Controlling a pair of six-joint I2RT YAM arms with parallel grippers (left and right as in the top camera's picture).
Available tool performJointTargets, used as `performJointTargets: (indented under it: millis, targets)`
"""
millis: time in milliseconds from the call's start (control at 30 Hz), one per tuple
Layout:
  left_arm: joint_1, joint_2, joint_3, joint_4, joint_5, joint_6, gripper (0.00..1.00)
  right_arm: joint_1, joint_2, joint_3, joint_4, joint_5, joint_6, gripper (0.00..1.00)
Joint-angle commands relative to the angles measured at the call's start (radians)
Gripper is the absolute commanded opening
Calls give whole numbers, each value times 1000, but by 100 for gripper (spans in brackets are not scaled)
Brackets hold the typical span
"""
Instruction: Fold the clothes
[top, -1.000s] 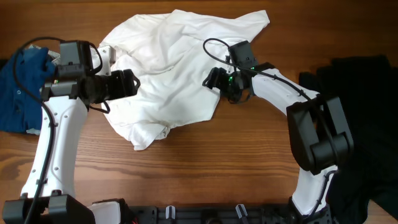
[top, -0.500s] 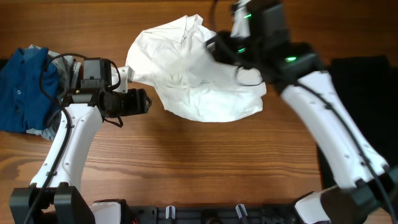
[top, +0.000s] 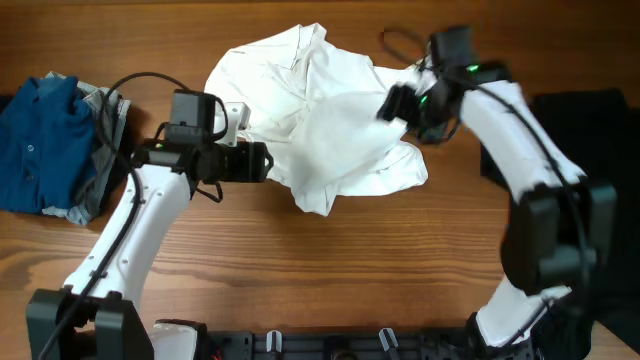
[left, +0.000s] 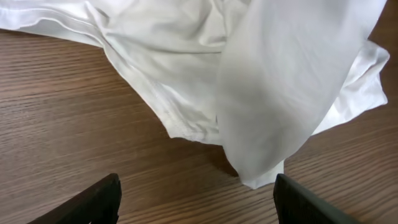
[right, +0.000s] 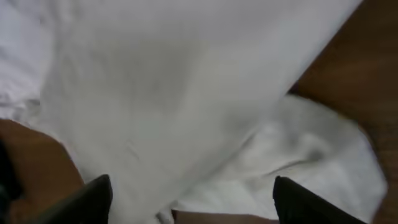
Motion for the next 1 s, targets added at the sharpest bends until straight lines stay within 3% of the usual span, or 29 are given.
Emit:
performJointTargets:
  millis: [0, 67, 100, 200, 233, 267, 333, 400, 500, 600, 667, 767, 900, 967]
  targets:
    - [-5, 14, -6, 6, 1, 11, 78, 64, 77, -57, 35, -178, 32, 87]
    - [-5, 14, -6, 4, 1, 11, 79, 94, 89, -57, 66, -162, 74, 83]
    - [-5, 14, -6, 4, 1, 11, 79, 106, 89, -57, 90, -129, 114, 76]
    - [-5, 14, -6, 4, 1, 11, 79, 103, 89, -56, 126, -90, 129, 18]
    - [-5, 14, -6, 4, 1, 12, 79, 89, 86, -55, 126, -87, 129, 8]
    - [-5, 14, -6, 6, 1, 12, 79, 66, 82, -50, 125, -89, 107, 4]
    - [-5, 14, -6, 10, 0, 12, 80, 25, 63, -25, 110, -102, 53, 4]
    - [-5, 14, -6, 23, 0, 12, 80, -42, -27, 61, 184, -318, -190, 4]
    - [-5, 14, -6, 35, 0, 12, 82, -17, -92, 84, 523, -394, -79, 4]
    - [-5, 14, -6, 34, 0, 12, 82, 95, -40, 83, 694, -303, -45, 7]
    - [-5, 14, -6, 34, 0, 12, 81, 182, 10, 83, 743, -302, -87, 19]
    - [-5, 14, -6, 34, 0, 12, 82, 273, 24, 84, 712, -307, -320, 42]
    - [-5, 14, -6, 34, 1, 12, 82, 190, 0, 84, 581, -154, -267, 66]
    - [-5, 14, -6, 33, 1, 12, 82, 101, 3, 83, 406, -18, -176, 80]
